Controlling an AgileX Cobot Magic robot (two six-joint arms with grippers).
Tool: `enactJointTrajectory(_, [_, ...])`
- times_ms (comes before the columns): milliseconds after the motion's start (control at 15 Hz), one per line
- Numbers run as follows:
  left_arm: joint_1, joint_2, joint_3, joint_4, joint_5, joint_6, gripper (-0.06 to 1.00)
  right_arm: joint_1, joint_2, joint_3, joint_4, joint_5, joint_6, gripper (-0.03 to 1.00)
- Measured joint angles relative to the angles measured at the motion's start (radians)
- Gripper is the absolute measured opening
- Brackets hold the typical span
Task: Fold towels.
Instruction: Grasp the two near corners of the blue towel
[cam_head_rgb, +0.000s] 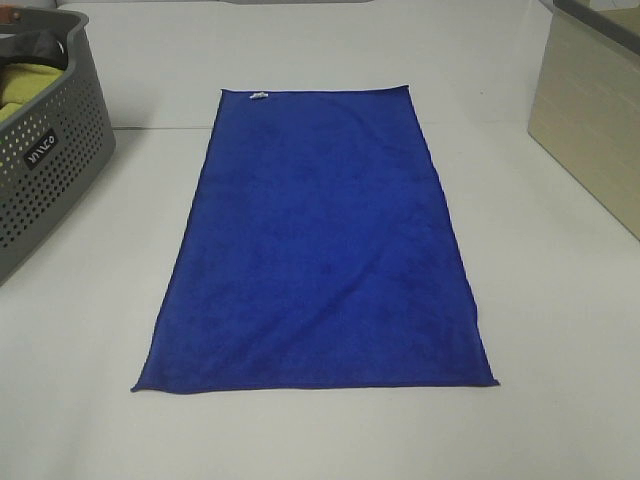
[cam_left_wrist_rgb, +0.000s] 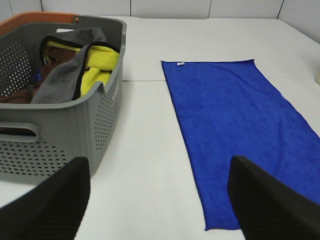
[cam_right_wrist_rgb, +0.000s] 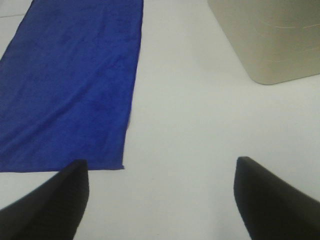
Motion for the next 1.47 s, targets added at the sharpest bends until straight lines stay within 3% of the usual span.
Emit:
enactJointTrajectory(133, [0.0,0.124,0.003,-0.059,-0.021,-0.029,0.73,0.022,0.118,-0.017,0.078,-0.037,0.003,0.73])
enactJointTrajectory(333, [0.0,0.386,0.003,-0.233,-0.02,-0.007,0.73,0.073,0.347,-0.044,0.114,-0.042,0.003,0.69])
enactJointTrajectory(400, [0.0,0.574,0.003,-0.347,-0.027,0.105,0.73,0.073,0.529,-0.067,0.114,-0.045,0.001,0.67])
enactJointTrajectory(667, [0.0,0.985,0.003,-0.586,-0.068,0.409,0.73,0.073,0.88,-0.113,0.159,-0.06,-0.076,0.67])
enactJointTrajectory(1000, [0.0,1.38,0.0,-0.904,-0.137,0.774,0.73,0.073,1.189,-0.128,0.374,-0.217,-0.254,0.67])
enactJointTrajectory(1200, [0.0,1.542,-0.055,-1.007,-0.141,0.901,0.73,0.073,1.322,-0.128,0.529,-0.256,-0.405,0.67])
enactJointTrajectory(1467, [0.0,1.667,-0.14,-1.026,-0.141,0.935,0.73,0.073,1.45,-0.128,0.611,-0.311,-0.508,0.67])
